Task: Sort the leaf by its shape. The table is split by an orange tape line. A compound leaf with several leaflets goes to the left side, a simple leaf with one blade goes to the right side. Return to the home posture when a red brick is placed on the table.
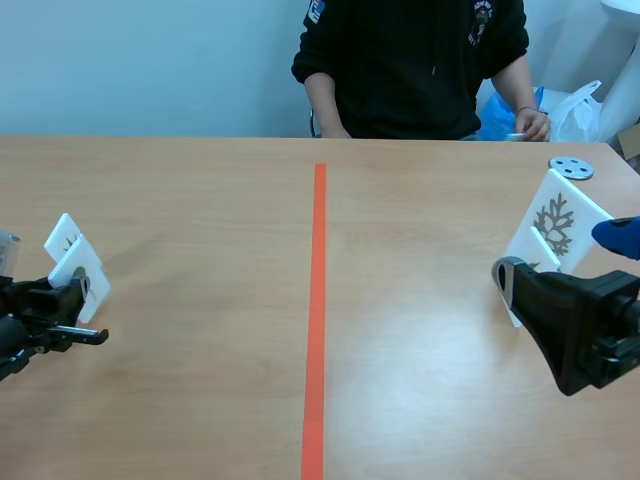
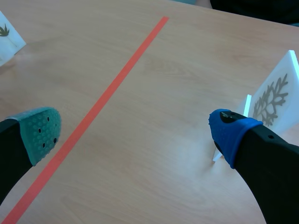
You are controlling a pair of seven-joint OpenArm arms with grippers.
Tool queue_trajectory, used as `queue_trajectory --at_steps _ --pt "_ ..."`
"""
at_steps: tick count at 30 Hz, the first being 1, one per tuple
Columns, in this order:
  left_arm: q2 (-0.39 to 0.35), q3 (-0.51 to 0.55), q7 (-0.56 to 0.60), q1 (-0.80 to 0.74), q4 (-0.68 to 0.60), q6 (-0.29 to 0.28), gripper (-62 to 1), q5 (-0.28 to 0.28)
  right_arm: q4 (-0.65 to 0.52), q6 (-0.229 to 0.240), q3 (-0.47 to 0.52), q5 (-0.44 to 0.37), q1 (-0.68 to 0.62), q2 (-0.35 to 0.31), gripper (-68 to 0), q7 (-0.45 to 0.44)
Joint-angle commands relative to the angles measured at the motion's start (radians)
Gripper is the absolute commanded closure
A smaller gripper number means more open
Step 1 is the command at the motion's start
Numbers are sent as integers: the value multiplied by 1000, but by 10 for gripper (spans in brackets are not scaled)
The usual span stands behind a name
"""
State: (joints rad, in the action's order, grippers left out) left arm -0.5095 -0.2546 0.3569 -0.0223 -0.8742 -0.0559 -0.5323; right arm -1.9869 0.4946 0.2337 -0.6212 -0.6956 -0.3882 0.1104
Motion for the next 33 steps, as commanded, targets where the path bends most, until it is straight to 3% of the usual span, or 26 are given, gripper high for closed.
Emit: queue_trajectory --at_steps 1,11,18,26,33 --pt "7 6 20 29 12 -5 -57 -11 -3 0 3 -14 6 -5 -679 -19" --pt "35 16 46 71 108 -6 -57 -114 -3 0 3 -15 6 -5 -679 -19" --pt "35 16 46 70 116 -6 -62 -119 -3 0 3 -15 6 -5 -679 -19" --pt "35 16 47 70 116 -6 -184 -119 -3 0 3 -15 6 -5 -679 -19" --pt "35 16 74 70 114 -6 -395 -119 -3 0 3 -15 6 -5 -679 -19"
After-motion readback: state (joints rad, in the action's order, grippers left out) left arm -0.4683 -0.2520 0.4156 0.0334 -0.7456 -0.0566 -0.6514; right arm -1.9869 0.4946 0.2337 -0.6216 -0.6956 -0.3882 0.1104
